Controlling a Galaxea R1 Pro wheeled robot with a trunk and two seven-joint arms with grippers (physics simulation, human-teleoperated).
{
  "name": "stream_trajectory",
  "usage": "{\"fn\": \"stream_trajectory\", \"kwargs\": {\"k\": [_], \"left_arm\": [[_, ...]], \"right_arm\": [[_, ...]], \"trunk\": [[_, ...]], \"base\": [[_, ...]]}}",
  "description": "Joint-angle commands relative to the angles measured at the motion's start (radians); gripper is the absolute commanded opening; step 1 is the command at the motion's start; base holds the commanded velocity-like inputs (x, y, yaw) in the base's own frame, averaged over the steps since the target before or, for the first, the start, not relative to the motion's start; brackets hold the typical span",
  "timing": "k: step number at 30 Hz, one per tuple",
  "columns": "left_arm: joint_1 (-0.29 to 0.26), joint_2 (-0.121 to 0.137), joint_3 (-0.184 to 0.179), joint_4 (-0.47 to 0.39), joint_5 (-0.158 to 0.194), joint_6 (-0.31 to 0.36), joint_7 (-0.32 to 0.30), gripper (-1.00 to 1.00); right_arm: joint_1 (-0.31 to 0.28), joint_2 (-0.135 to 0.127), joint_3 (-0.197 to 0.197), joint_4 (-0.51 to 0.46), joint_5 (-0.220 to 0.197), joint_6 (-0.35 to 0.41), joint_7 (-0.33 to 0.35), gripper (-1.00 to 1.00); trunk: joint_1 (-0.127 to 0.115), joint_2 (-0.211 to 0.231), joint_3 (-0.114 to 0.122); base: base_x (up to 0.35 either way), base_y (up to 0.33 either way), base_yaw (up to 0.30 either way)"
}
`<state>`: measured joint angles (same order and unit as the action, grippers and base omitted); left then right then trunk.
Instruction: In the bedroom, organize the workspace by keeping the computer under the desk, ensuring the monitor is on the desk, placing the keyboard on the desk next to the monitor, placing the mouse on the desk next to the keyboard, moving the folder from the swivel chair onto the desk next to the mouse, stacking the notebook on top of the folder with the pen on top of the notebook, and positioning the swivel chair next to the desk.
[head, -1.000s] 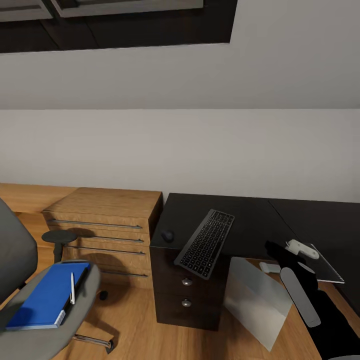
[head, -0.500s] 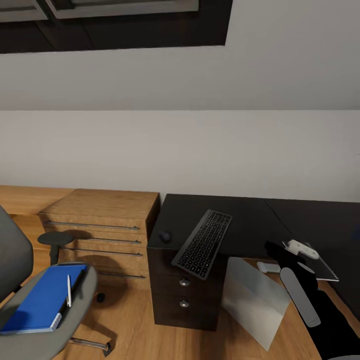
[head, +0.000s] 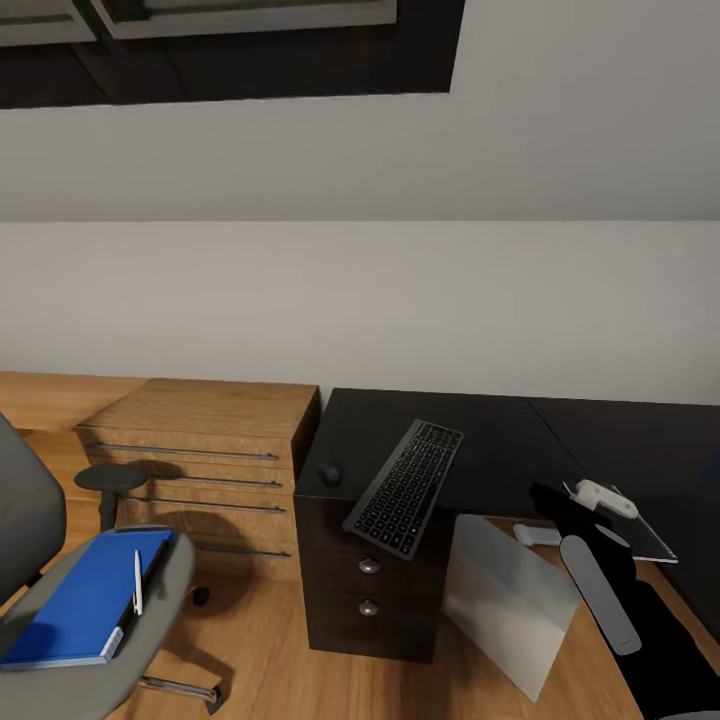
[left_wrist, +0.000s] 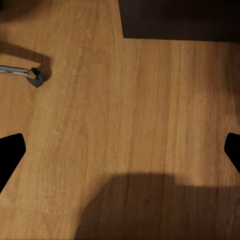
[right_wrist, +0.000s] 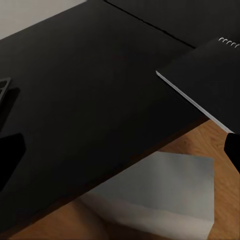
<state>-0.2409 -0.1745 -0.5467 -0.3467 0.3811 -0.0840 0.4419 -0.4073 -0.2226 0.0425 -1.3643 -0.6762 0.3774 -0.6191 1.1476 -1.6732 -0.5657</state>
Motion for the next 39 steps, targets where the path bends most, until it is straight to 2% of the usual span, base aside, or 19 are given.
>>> {"fn": "stream_trajectory", "kwargs": {"k": [1, 4, 6, 10, 14, 19, 23, 28, 30, 31, 34, 35, 37, 38, 39], "left_arm": [[-0.001, 0.000, -0.008, 0.001, 0.010, -0.007, 0.006, 1.00], [-0.001, 0.000, -0.009, 0.001, 0.010, -0.008, 0.006, 1.00], [-0.001, 0.000, -0.008, 0.002, 0.010, -0.008, 0.009, 1.00], [-0.001, 0.000, -0.006, 0.002, 0.010, -0.007, 0.010, 1.00], [-0.001, 0.000, -0.003, 0.002, 0.010, -0.007, 0.011, 1.00], [-0.001, 0.000, -0.001, 0.002, 0.010, -0.006, 0.012, 1.00], [-0.001, 0.004, 0.000, 0.001, 0.010, -0.006, 0.012, 1.00], [-0.001, 0.007, -0.001, 0.000, 0.010, -0.006, 0.012, 1.00], [-0.002, 0.007, -0.001, 0.000, 0.010, -0.006, 0.012, 1.00], [-0.002, 0.007, -0.001, 0.000, 0.010, -0.007, 0.012, 1.00], [-0.002, 0.007, -0.001, 0.000, 0.010, -0.007, 0.012, 1.00], [-0.002, 0.007, -0.001, 0.001, 0.010, -0.007, 0.012, 1.00], [-0.001, 0.007, 0.000, 0.000, 0.010, -0.007, 0.012, 1.00], [-0.001, 0.007, 0.000, 0.000, 0.010, -0.007, 0.012, 1.00], [-0.001, 0.007, 0.001, 0.000, 0.010, -0.007, 0.012, 1.00]], "right_arm": [[0.002, -0.001, 0.007, -0.003, -0.005, 0.002, -0.008, 1.00], [0.008, -0.001, 0.034, -0.007, -0.003, -0.001, -0.009, 1.00], [0.013, -0.001, 0.095, -0.016, 0.001, -0.006, -0.010, 1.00], [0.016, -0.001, 0.132, -0.026, 0.004, -0.008, -0.011, 1.00], [0.029, -0.001, 0.151, -0.041, 0.009, -0.009, -0.011, 1.00], [0.076, -0.001, 0.160, -0.095, 0.015, -0.010, -0.011, 1.00], [0.142, -0.001, 0.162, -0.143, 0.018, -0.011, -0.011, 1.00], [0.210, 0.000, 0.177, -0.158, 0.022, -0.017, -0.010, 1.00], [0.239, 0.000, 0.210, -0.146, 0.023, -0.046, -0.009, 1.00], [0.255, 0.000, 0.245, -0.124, 0.028, -0.085, -0.010, 1.00], [0.272, -0.001, 0.309, -0.075, 0.047, -0.169, -0.015, 1.00], [0.279, -0.001, 0.354, -0.035, 0.065, -0.231, -0.027, 1.00], [0.284, -0.001, 0.401, 0.010, 0.082, -0.292, -0.048, 1.00], [0.289, 0.000, 0.504, 0.102, 0.101, -0.398, -0.106, 1.00], [0.290, 0.000, 0.584, 0.160, 0.107, -0.467, -0.148, 1.00]], "trunk": [[0.000, -0.001, -0.001], [-0.008, 0.013, 0.006], [-0.015, 0.027, 0.012], [-0.031, 0.055, 0.025], [-0.046, 0.083, 0.037], [-0.065, 0.118, 0.053], [-0.081, 0.146, 0.066], [-0.100, 0.181, 0.081], [-0.107, 0.195, 0.088], [-0.111, 0.202, 0.091], [-0.123, 0.223, 0.100], [-0.127, 0.230, 0.103], [-0.134, 0.244, 0.110], [-0.138, 0.251, 0.113], [-0.142, 0.258, 0.116]], "base": [[0.000, 0.000, 0.000], [0.000, 0.000, 0.000], [0.000, 0.000, 0.000], [0.000, 0.000, 0.000], [0.000, 0.000, 0.000], [0.000, 0.000, 0.000], [0.000, 0.000, 0.000], [0.000, 0.000, 0.000], [0.000, 0.000, 0.000], [0.000, 0.000, 0.000], [0.000, 0.000, 0.000], [0.000, 0.000, 0.000], [0.000, 0.000, 0.000], [0.000, 0.000, 0.000], [0.000, 0.000, 0.000]]}}
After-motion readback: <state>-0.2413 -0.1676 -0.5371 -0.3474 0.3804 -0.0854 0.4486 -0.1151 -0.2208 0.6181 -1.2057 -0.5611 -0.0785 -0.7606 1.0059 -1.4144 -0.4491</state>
